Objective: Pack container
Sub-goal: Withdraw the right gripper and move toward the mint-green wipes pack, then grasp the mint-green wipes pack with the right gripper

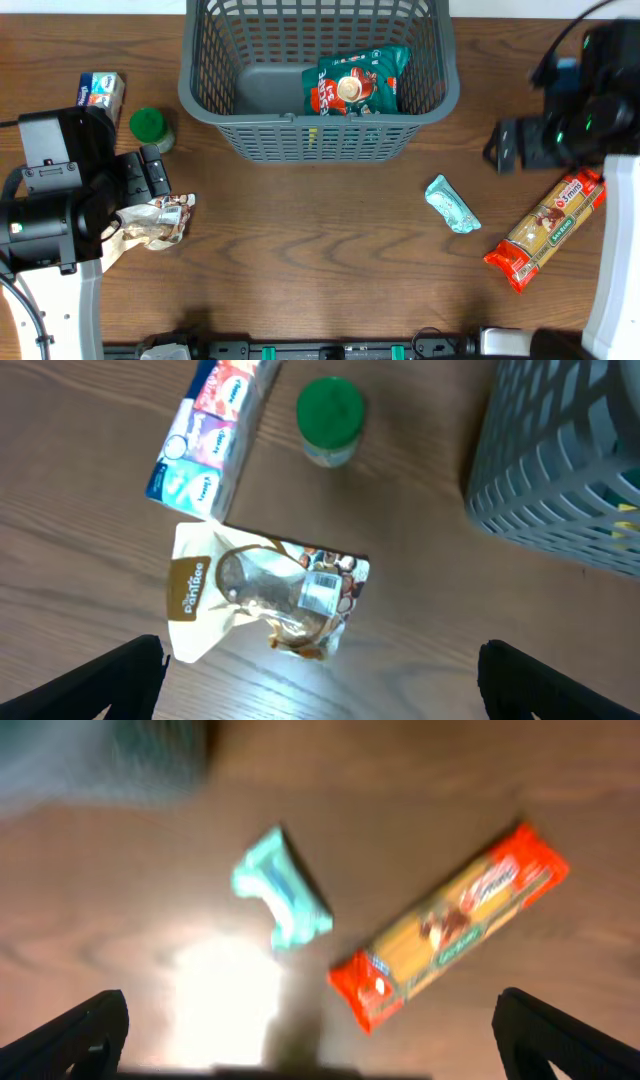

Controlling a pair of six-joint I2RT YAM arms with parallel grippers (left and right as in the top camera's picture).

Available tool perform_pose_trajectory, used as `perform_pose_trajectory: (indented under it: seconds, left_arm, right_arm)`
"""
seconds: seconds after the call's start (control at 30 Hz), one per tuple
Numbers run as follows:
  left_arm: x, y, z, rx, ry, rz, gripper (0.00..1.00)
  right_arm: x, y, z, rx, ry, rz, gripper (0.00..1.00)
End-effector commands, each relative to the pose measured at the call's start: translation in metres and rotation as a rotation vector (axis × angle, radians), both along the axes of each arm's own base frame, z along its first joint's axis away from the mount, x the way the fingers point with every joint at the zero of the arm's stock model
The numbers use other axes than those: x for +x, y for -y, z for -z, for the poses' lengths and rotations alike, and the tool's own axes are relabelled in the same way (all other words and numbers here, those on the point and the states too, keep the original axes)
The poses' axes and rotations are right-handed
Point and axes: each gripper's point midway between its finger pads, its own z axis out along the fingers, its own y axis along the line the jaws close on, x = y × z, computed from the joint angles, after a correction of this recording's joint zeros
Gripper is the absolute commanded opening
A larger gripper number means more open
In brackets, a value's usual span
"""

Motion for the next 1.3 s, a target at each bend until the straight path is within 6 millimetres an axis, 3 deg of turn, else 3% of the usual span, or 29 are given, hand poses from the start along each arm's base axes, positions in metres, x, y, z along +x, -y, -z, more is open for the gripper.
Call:
perform_pose_trajectory:
  seconds: [0.0,0.07,0.17,0.33,0.43,1.07,1.27]
  left_arm:
    - [0.004,-0.006,-0.01,0.028,0.033,-0.009,0.99]
    - [0.007,-0.006,-0.012,0.03,0.049,-0.009,0.99]
    - [0.01,-0.006,-0.014,0.032,0.06,-0.009,0.99]
    - [0.01,-0.006,-0.014,0.035,0.06,-0.006,0.98]
    - [0.01,-0.006,-0.014,0.039,0.058,0.0,0.98]
    - [0.009,-0.006,-0.013,0.038,0.054,0.0,0.99]
    - [0.008,-0.006,-0.012,0.037,0.048,0.0,0.98]
  right_arm:
    - [-0.032,0.011,0.042,-0.091,-0.137,-0.068,0.99]
    - [-0.046,0.021,0.07,-0.155,-0.202,-0.096,0.99]
    - [-0.045,0.02,0.107,-0.165,-0.226,-0.188,0.99]
    - [-0.009,-0.002,0.154,-0.096,-0.1,-0.42,0.99]
    - [0.005,-0.006,0.177,-0.092,-0.06,-0.472,0.99]
    - [-0.004,-0.032,0.266,0.093,-0.205,-0.495,0.97]
    - [-0.003,-0.033,0.282,0.094,-0.212,-0.498,0.92]
